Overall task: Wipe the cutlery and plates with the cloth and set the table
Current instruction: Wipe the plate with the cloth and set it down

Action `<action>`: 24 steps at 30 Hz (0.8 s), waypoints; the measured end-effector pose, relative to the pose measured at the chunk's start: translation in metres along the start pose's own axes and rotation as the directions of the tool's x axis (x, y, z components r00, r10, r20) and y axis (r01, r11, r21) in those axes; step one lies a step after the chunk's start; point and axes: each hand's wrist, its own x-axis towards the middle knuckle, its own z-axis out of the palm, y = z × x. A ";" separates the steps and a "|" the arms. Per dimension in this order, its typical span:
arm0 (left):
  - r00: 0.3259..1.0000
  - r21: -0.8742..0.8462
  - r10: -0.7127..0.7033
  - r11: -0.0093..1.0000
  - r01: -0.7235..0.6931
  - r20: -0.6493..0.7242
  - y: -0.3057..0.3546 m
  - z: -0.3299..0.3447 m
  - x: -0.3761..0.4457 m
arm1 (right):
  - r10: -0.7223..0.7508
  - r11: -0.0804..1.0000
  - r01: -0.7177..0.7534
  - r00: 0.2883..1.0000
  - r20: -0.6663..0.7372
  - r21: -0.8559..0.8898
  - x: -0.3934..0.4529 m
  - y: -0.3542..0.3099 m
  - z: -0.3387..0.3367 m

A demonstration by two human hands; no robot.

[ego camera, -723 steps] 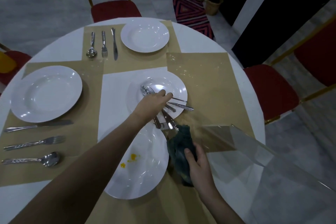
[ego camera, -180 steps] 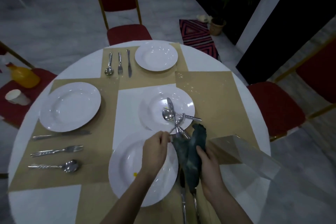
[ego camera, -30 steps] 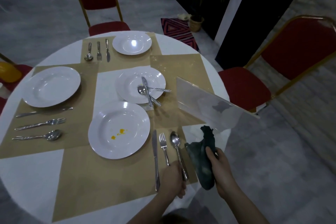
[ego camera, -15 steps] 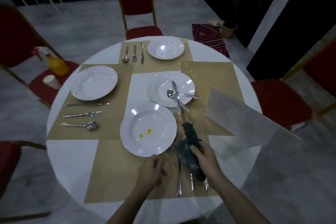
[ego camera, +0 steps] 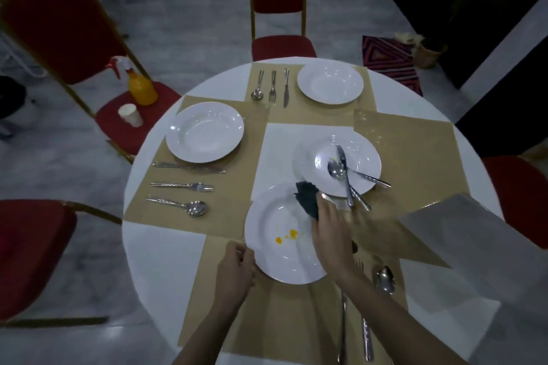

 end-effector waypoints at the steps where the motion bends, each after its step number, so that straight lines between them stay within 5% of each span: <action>1: 1.000 0.013 0.011 1.000 -0.011 0.014 0.003 0.001 0.008 | -0.018 0.994 0.020 1.000 0.022 -0.105 0.002 -0.001 0.006; 4: 0.999 0.057 0.030 0.998 -0.032 0.041 0.006 0.003 0.030 | 0.004 0.950 0.032 0.994 0.112 -0.311 -0.002 -0.004 0.018; 7: 0.997 0.090 0.065 0.994 -0.069 0.039 0.008 0.001 0.046 | -0.008 0.940 0.053 0.991 0.134 -0.337 -0.008 -0.008 0.032; 15: 0.959 0.165 0.062 0.980 -0.111 0.276 -0.008 -0.016 0.071 | -0.354 0.837 0.467 0.859 0.369 -0.285 -0.031 -0.030 0.050; 20: 0.924 0.125 0.052 0.986 -0.107 0.379 -0.016 -0.021 0.077 | -0.040 0.801 0.199 0.959 0.281 -0.565 -0.010 0.004 0.013; 24: 0.919 0.097 0.036 0.992 -0.080 0.394 -0.019 -0.016 0.077 | 0.059 0.842 0.081 0.969 0.240 -0.533 -0.020 -0.030 0.041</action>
